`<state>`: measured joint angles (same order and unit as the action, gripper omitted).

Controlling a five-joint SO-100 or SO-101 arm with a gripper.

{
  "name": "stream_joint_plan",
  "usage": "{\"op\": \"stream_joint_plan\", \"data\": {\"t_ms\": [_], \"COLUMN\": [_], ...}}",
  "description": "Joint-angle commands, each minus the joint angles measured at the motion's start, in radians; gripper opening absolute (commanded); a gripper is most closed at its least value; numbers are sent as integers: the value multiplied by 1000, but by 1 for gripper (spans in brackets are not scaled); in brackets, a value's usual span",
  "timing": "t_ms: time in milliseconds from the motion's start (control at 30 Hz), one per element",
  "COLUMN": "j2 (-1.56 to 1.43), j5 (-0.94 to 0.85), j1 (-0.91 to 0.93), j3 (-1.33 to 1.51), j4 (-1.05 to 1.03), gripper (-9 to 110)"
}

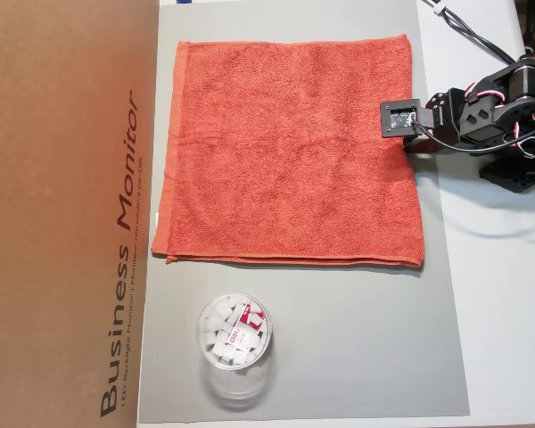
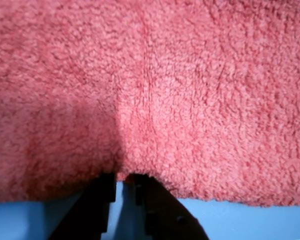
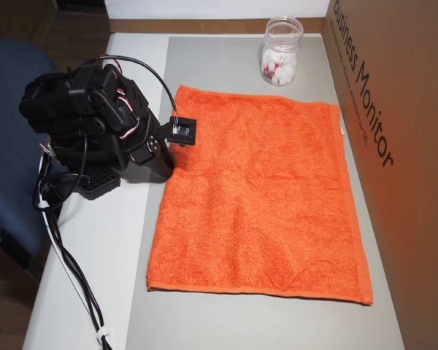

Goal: Fold the blanket.

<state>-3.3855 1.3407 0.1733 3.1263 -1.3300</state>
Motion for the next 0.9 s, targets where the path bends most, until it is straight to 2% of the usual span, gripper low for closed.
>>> {"op": "stream_joint_plan", "data": {"t_ms": [0,867], "j2": [-8,-8], "j5": [-6,-6], "j1": [3,-8], "j3": [9,9], "j4": [-2,-2], "gripper": [2,2]}}
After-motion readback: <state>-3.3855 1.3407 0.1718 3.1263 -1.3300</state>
